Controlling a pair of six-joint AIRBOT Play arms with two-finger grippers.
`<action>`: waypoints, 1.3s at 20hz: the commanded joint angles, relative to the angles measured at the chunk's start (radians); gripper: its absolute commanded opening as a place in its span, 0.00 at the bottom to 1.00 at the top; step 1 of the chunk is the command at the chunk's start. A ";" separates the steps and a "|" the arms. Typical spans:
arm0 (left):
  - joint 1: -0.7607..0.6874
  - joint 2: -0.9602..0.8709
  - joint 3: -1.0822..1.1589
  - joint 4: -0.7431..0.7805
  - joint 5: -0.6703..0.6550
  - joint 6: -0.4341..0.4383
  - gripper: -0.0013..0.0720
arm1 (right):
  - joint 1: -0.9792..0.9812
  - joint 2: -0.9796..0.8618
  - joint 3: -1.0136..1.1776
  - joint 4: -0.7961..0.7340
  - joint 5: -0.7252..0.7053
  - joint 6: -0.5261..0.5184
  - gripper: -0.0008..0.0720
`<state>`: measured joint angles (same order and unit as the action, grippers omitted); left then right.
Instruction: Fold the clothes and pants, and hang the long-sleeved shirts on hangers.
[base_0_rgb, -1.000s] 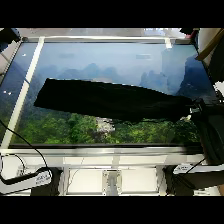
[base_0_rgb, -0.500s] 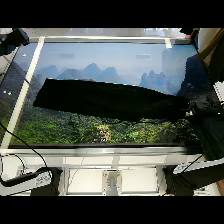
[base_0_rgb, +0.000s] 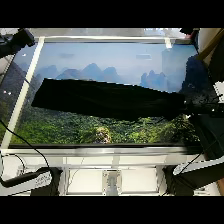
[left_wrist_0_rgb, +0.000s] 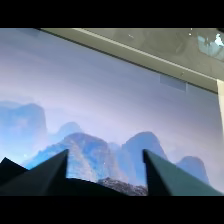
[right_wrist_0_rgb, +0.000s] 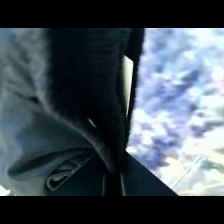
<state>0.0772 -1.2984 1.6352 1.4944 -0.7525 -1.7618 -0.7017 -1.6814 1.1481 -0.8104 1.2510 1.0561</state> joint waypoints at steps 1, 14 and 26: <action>-0.004 0.000 0.000 -0.003 -0.061 0.000 0.36 | -0.016 0.076 0.028 0.025 0.101 -0.028 0.04; -0.577 -0.017 -0.227 -0.006 -0.176 0.076 0.02 | -0.188 0.548 0.197 -0.051 0.435 0.114 0.03; -0.943 -0.810 0.295 -0.564 0.018 0.184 0.02 | 0.353 0.523 0.196 -0.148 0.187 0.324 0.03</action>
<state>-0.8413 -1.9461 1.7676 1.0988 -0.6750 -1.6234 -0.4484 -1.1473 1.3437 -0.9131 1.4868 1.3174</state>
